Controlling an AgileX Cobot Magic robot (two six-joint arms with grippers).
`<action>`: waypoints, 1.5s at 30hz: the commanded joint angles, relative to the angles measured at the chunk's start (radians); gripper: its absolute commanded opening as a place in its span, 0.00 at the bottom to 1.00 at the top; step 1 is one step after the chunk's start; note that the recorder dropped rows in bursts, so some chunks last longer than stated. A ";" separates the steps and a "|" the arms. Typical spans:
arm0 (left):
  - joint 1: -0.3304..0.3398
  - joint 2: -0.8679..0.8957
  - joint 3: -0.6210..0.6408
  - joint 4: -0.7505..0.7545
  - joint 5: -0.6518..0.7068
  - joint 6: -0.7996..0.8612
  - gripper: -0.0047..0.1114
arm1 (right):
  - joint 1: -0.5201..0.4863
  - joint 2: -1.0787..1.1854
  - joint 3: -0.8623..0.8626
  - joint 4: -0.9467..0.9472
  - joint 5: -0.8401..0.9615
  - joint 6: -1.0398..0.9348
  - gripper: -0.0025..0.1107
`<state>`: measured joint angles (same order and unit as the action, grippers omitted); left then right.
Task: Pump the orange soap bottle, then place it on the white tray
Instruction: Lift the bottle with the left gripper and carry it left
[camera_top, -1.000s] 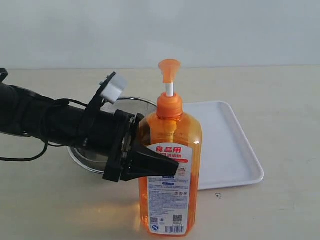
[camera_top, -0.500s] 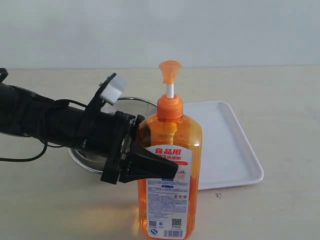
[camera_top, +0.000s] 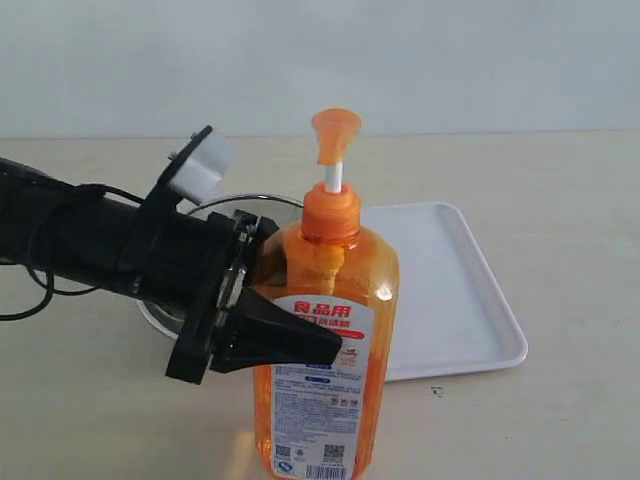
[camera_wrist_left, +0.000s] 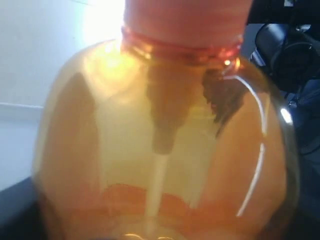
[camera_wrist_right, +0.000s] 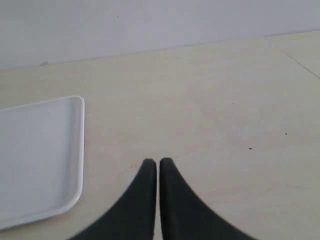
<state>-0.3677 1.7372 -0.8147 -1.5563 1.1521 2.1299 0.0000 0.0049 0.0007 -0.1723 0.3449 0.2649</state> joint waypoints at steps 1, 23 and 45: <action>-0.005 -0.087 0.020 -0.047 0.069 0.002 0.12 | -0.003 -0.005 -0.001 0.000 -0.010 -0.005 0.02; 0.029 -0.566 0.129 -0.162 -0.368 -0.054 0.12 | -0.003 -0.005 -0.001 0.000 -0.010 -0.002 0.02; 0.269 -0.696 0.114 -0.188 -0.816 -0.200 0.12 | -0.003 -0.005 -0.001 0.000 -0.010 -0.005 0.02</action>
<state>-0.1003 1.0517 -0.6560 -1.6992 0.3692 1.9755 0.0000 0.0049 0.0007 -0.1723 0.3449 0.2649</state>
